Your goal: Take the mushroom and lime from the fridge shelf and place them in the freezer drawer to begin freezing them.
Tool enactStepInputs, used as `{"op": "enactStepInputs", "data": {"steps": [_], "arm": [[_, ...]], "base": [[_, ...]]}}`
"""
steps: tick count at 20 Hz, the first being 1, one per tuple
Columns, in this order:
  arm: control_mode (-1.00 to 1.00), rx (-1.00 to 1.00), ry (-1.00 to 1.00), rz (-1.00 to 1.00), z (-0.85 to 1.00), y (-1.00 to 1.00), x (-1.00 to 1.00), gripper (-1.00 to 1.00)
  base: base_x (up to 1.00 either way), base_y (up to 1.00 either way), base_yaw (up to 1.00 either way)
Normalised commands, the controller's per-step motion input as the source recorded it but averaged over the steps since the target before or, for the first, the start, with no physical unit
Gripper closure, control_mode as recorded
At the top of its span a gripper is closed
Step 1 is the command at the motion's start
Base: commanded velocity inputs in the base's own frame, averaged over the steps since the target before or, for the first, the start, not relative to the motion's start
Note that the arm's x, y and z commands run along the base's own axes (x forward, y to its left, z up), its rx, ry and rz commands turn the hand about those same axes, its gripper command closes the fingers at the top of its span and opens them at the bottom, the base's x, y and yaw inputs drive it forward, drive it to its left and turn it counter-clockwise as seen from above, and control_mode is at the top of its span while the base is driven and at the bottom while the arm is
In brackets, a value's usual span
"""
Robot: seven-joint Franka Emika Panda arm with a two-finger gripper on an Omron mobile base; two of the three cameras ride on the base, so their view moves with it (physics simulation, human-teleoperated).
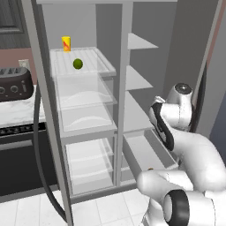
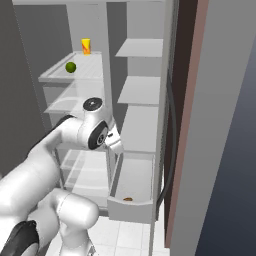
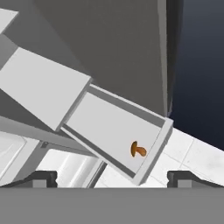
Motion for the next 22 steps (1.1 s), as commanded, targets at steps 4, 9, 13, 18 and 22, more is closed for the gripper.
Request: {"op": "enactStepInputs", "data": {"steps": [4,9,13,18,22], "arm": [[-1.00,-0.07,-0.01,0.12,0.48,0.32,-0.70,-1.00],[-1.00,-0.07,0.00,0.16,0.30,0.45,-0.64,-1.00],[-1.00,-0.05,0.00,0.17,0.06,0.47,-0.45,-1.00],[-1.00,0.00,0.00,0.11,0.00,0.11,-0.09,-1.00],[-1.00,0.00,0.00,0.09,0.00,0.00,-0.05,-1.00]], "base": [[0.00,0.00,0.00],[0.00,0.00,0.00],[0.00,0.00,0.00],[0.00,0.00,0.00],[0.00,0.00,0.00]]}}
